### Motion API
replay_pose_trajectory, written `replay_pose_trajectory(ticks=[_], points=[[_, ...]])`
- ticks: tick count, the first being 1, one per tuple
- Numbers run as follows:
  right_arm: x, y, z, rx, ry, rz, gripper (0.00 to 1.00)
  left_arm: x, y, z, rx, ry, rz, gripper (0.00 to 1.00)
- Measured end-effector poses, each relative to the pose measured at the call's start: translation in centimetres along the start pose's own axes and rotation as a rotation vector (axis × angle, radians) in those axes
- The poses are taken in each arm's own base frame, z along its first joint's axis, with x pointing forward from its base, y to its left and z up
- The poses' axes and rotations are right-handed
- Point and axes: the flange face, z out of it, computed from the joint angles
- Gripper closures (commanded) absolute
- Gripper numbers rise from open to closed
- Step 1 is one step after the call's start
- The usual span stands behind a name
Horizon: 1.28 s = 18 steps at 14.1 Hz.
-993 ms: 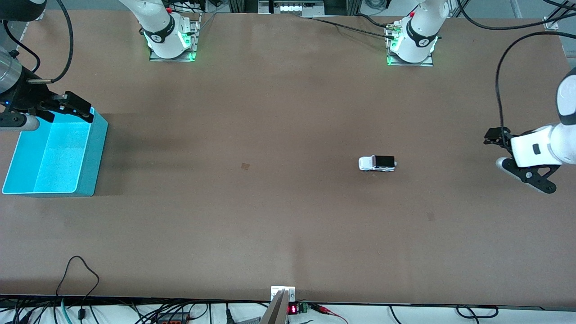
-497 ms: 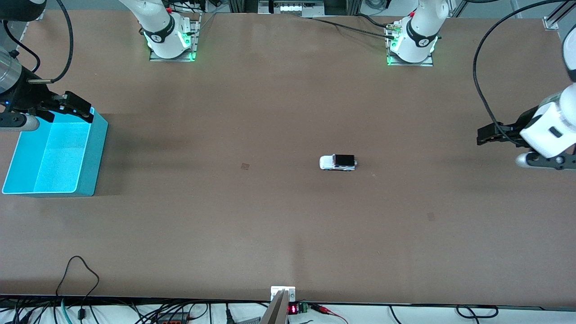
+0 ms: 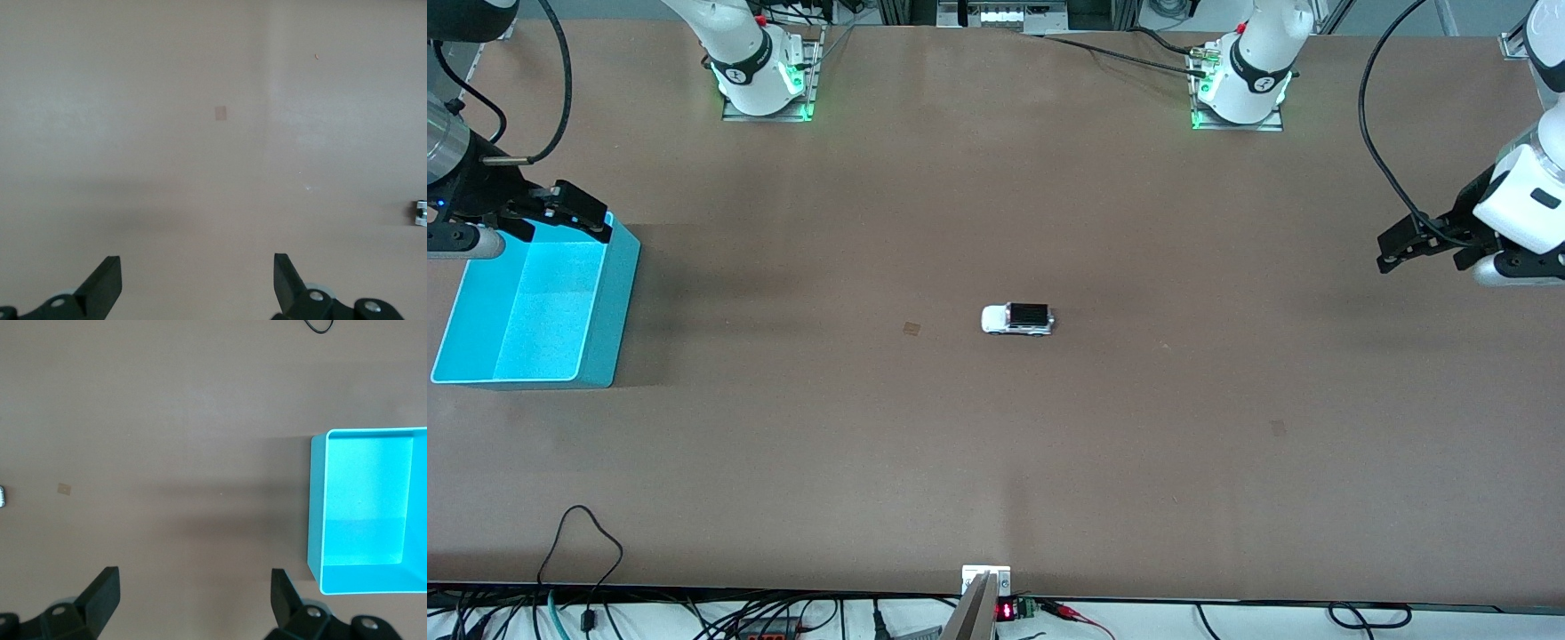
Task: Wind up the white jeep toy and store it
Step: 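Raise and withdraw the left gripper while the jeep rolls forward, then move the right gripper toward the rolled jeep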
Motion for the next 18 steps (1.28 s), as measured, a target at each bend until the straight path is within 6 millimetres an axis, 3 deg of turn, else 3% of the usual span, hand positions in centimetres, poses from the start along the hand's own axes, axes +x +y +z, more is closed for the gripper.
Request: replay_pose_trajectory(ticks=[11, 14, 16, 18], points=[[0.0, 0.0, 0.0, 0.000, -0.003, 0.000, 0.00, -1.0, 0.8, 0.2, 0.005, -0.053, 0.011, 0.00], [0.3, -0.2, 0.9, 0.001, -0.020, -0.025, 0.00, -1.0, 0.9, 0.0, 0.004, -0.051, 0.014, 0.00], [0.6, -0.9, 1.9, 0.004, -0.040, -0.057, 0.00, -1.0, 1.0, -0.2, 0.004, -0.045, 0.015, 0.00], [0.8, -3.5, 3.0, 0.005, -0.063, -0.105, 0.00, -0.9, 1.0, -0.5, 0.003, -0.040, 0.016, 0.00]])
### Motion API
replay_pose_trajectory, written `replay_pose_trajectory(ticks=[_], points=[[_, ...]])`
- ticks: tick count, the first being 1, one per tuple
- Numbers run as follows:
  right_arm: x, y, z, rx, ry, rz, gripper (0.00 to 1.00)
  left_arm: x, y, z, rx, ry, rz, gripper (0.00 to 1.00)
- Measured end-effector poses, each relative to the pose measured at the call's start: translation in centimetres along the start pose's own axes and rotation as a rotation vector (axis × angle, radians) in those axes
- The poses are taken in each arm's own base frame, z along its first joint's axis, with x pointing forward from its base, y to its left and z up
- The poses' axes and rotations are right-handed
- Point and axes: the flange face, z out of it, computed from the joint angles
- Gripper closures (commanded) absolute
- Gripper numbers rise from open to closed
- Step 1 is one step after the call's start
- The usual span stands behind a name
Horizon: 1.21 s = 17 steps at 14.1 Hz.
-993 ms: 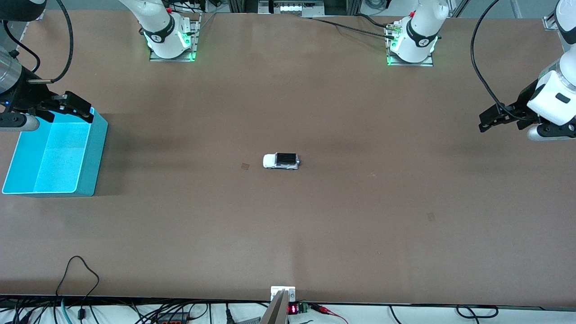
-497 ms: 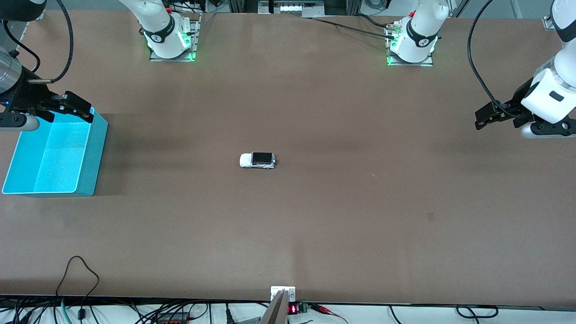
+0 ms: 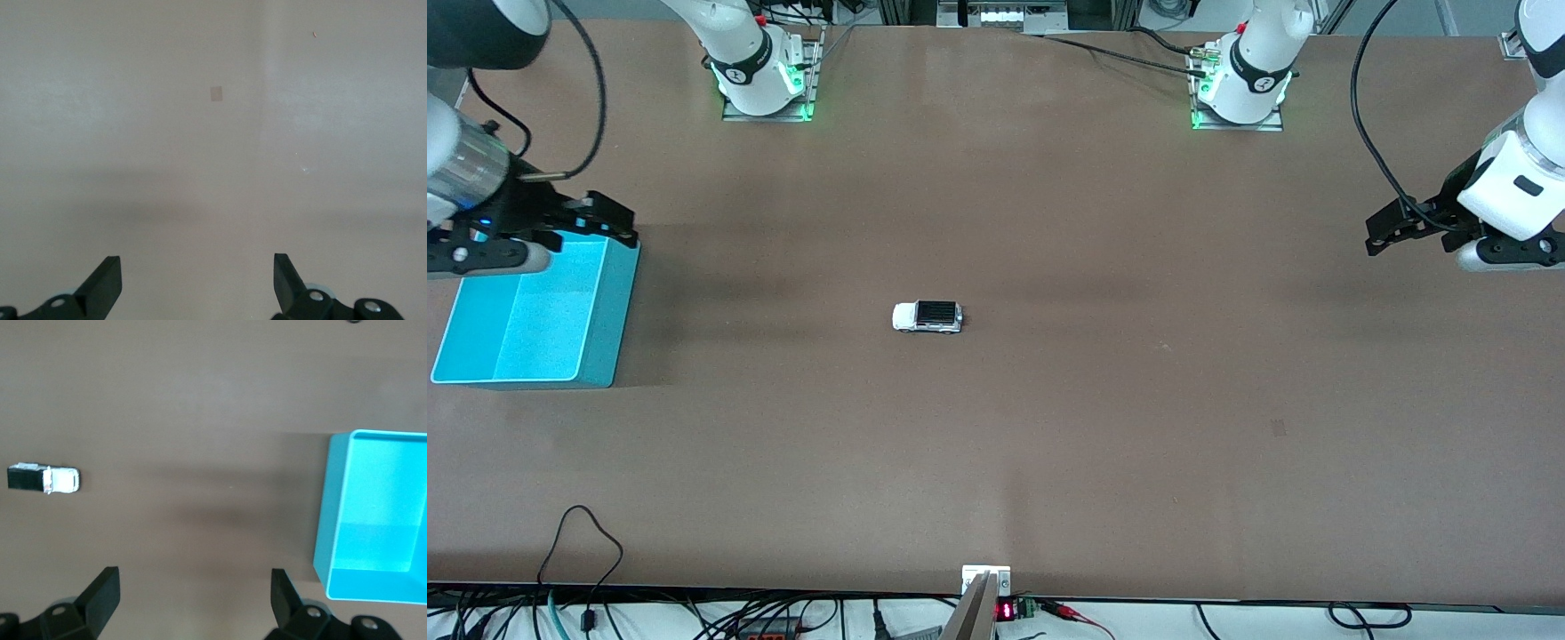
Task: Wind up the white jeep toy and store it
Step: 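Move the right gripper toward the rolled jeep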
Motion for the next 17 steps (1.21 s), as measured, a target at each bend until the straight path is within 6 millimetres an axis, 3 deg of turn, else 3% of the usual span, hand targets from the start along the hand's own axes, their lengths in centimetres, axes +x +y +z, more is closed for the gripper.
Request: replay_pose_trajectory(ticks=[3, 6, 10, 13, 15, 17], points=[[0.7, -6.1, 2.9, -0.005, -0.054, -0.103, 0.00, -0.1, 0.1, 0.0, 0.001, -0.007, 0.001, 0.00], [1.7, -11.2, 7.8, -0.010, -0.138, -0.183, 0.00, -0.2, 0.1, 0.0, 0.001, -0.014, 0.002, 0.00], [2.7, -15.2, 14.1, -0.003, -0.233, -0.244, 0.00, -0.3, 0.1, -0.5, 0.002, -0.023, 0.002, 0.00], [3.0, -19.3, 18.1, -0.009, -0.250, -0.307, 0.00, -0.5, 0.1, -0.6, 0.003, -0.033, 0.002, 0.00], [2.9, -22.2, 20.0, -0.013, -0.238, -0.341, 0.00, -0.5, 0.1, -0.6, 0.003, -0.034, 0.002, 0.00], [2.9, -23.6, 20.8, -0.014, -0.219, -0.338, 0.00, -0.5, 0.1, -0.6, 0.003, -0.034, 0.002, 0.00]])
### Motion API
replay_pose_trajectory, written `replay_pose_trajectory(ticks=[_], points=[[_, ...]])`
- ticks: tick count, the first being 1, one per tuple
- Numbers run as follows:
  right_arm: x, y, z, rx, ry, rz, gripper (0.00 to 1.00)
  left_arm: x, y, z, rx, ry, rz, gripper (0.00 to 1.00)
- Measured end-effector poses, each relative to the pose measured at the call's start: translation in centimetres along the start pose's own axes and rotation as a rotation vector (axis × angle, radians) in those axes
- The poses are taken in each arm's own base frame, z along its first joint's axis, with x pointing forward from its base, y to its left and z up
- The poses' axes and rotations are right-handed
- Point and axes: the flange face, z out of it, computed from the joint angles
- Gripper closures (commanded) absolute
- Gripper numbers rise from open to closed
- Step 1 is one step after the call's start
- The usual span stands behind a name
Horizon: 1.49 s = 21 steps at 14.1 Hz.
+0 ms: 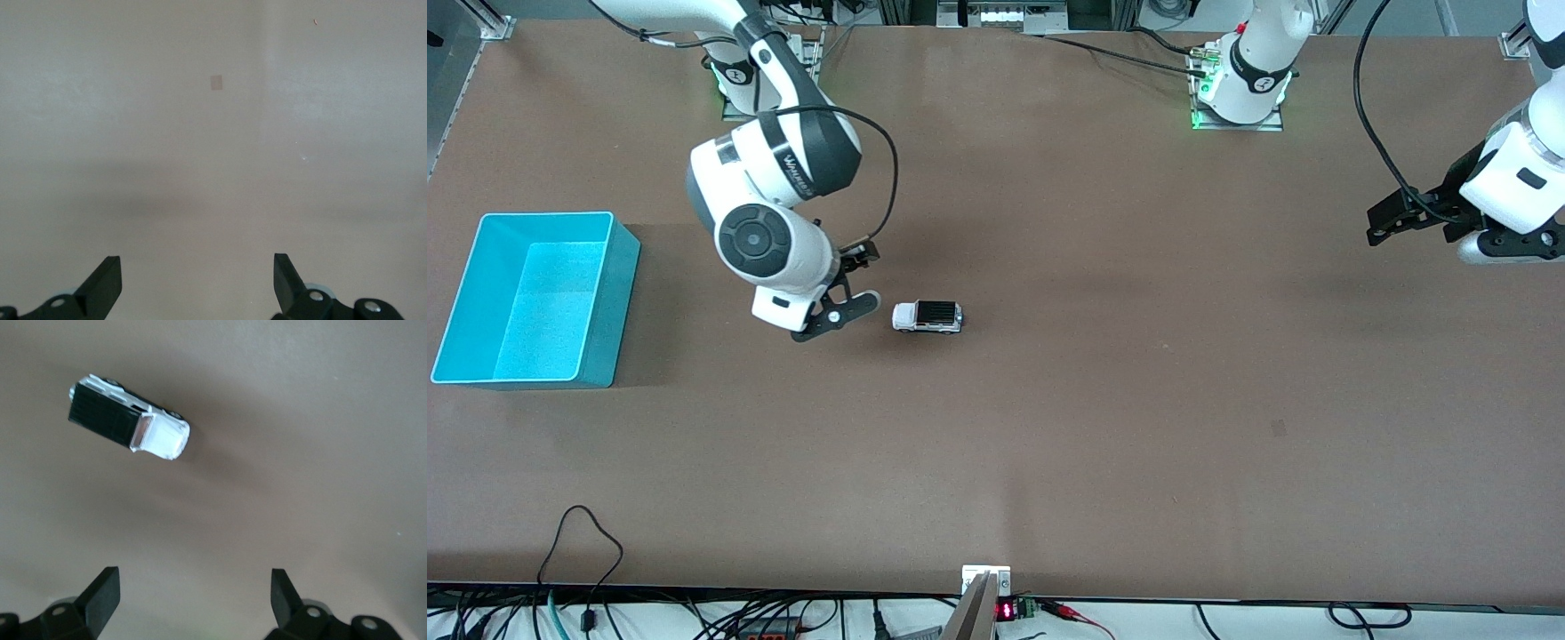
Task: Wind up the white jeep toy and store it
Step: 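Move the right gripper toward the rolled jeep, then lower the right gripper and close it on the jeep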
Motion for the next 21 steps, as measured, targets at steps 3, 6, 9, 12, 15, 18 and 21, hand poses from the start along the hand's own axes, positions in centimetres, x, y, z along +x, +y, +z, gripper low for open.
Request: replay_pose_trajectory(ticks=[3, 6, 9, 12, 15, 18, 21], points=[[1.2, -1.0, 1.1, -0.010, 0.038, -0.083, 0.00, 0.0, 0.0, 0.0, 0.000, 0.000, 0.000, 0.00], [3.2, -5.6, 4.8, -0.047, 0.092, -0.355, 0.00, 0.0, 0.0, -0.1, 0.000, 0.001, 0.000, 0.00], [4.5, -9.3, 8.5, -0.073, 0.162, -0.516, 0.00, 0.0, 0.0, -0.1, 0.000, 0.000, 0.000, 0.00], [5.5, -11.0, 10.9, -0.098, 0.259, -0.668, 0.00, -0.1, 0.0, 0.0, 0.001, -0.007, 0.000, 0.00], [5.9, -11.0, 12.8, -0.125, 0.311, -0.789, 0.00, -0.1, 0.0, 0.0, 0.001, -0.009, 0.000, 0.00], [6.0, -10.5, 14.1, -0.142, 0.327, -0.847, 0.00, -0.1, 0.0, 0.0, 0.001, -0.010, 0.000, 0.00], [5.5, -10.2, 15.7, -0.145, 0.334, -0.853, 0.33, -0.1, 0.0, 0.0, 0.001, -0.011, 0.000, 0.00]])
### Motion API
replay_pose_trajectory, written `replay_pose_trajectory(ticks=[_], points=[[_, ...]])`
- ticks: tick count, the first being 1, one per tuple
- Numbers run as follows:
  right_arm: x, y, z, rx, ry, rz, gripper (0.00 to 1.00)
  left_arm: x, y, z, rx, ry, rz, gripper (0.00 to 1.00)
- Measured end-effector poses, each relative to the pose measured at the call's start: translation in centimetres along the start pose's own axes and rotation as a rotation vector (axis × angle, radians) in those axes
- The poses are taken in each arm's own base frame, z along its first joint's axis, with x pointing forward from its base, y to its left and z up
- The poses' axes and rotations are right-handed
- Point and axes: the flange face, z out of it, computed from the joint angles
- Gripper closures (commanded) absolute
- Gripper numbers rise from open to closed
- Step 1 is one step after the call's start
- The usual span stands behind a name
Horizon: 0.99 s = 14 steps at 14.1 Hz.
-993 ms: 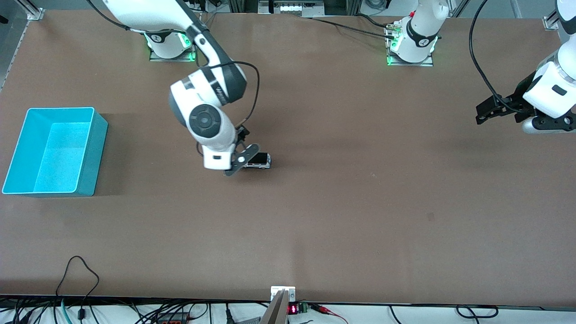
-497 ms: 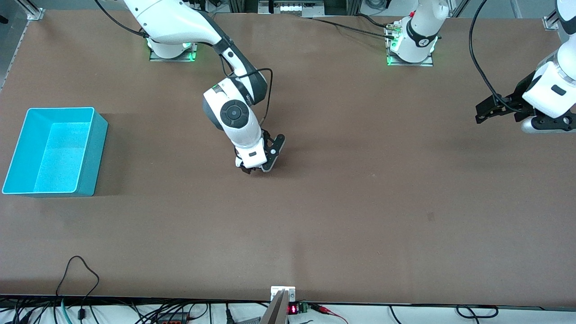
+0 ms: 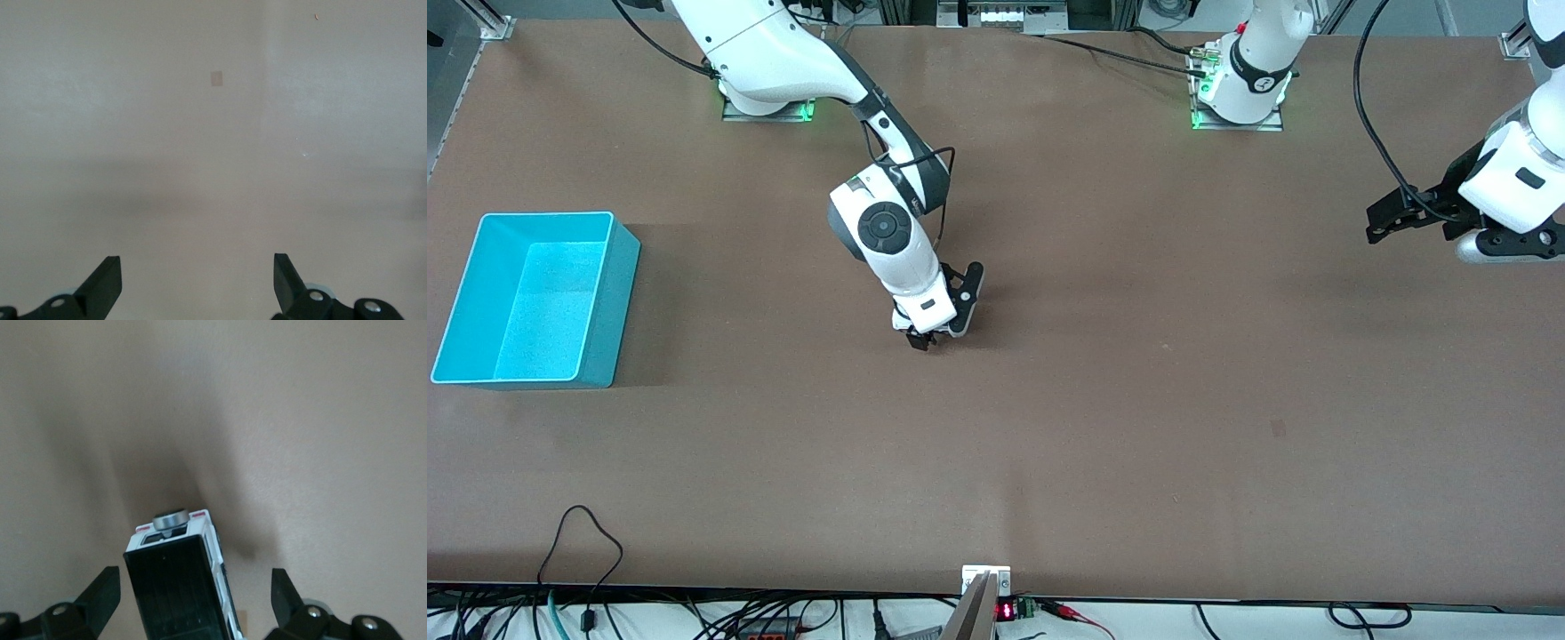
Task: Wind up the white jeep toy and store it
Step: 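Lower the right gripper and close it on the jeep, then lift the jeep and carry it over the blue bin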
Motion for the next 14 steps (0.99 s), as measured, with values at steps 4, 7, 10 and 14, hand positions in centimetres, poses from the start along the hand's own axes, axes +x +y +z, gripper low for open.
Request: replay_pose_trajectory(ticks=[4, 7, 10, 14], points=[[0.0, -0.5, -0.7, 0.018, -0.026, 0.000, 0.99, 0.0, 0.0, 0.0, 0.000, -0.001, 0.000, 0.00], [0.1, -0.3, -2.7, 0.018, -0.034, 0.041, 1.00, 0.0, 0.0, 0.0, 0.000, -0.001, 0.000, 0.00], [-0.4, 1.2, -5.1, 0.015, -0.047, 0.112, 1.00, 0.0, 0.0, 0.0, 0.000, -0.001, 0.000, 0.00], [-2.7, 6.1, -10.0, 0.025, -0.086, 0.262, 1.00, -0.1, 0.0, 0.1, 0.001, -0.006, 0.000, 0.00]])
